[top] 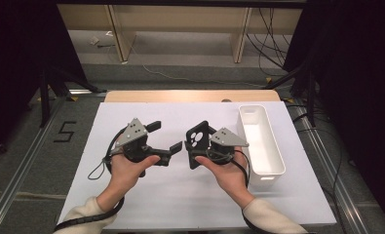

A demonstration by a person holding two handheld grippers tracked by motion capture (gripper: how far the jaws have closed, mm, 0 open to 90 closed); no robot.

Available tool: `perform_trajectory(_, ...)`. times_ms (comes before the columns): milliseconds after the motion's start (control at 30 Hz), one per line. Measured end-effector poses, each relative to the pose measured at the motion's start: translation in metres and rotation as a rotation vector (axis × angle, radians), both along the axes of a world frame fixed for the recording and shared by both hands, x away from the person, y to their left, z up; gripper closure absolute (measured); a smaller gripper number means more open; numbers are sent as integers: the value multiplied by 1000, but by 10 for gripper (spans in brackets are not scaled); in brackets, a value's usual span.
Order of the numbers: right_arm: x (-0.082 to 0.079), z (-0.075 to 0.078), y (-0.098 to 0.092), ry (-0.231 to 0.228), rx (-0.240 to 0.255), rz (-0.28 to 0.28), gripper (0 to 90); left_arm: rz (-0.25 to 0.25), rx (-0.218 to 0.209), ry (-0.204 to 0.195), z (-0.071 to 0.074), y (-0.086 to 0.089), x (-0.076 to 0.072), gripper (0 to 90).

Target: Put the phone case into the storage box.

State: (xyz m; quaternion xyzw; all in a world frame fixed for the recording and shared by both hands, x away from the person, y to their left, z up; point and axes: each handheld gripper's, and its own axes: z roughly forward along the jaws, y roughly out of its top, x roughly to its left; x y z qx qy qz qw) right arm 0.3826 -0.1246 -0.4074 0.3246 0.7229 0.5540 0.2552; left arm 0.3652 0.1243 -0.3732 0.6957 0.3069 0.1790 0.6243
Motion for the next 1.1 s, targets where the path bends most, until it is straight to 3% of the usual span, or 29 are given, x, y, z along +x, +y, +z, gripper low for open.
perform_trajectory(200, 3, 3, -1, 0, 5, -10, 147, 21, 22, -9, -8, 21, -10, 0)
perform_trajectory(533, 6, 10, -8, -10, 25, -34, 147, 76, 13, -25, -13, 42, -24, 0)
perform_trajectory(733, 8, 14, -13, -11, 31, -55, 148, 69, 40, -5, -25, 47, -35, 0)
perform_trajectory(1100, 12, 21, -25, -17, 52, -86, 149, 83, 48, 0, -31, 54, -44, 0)
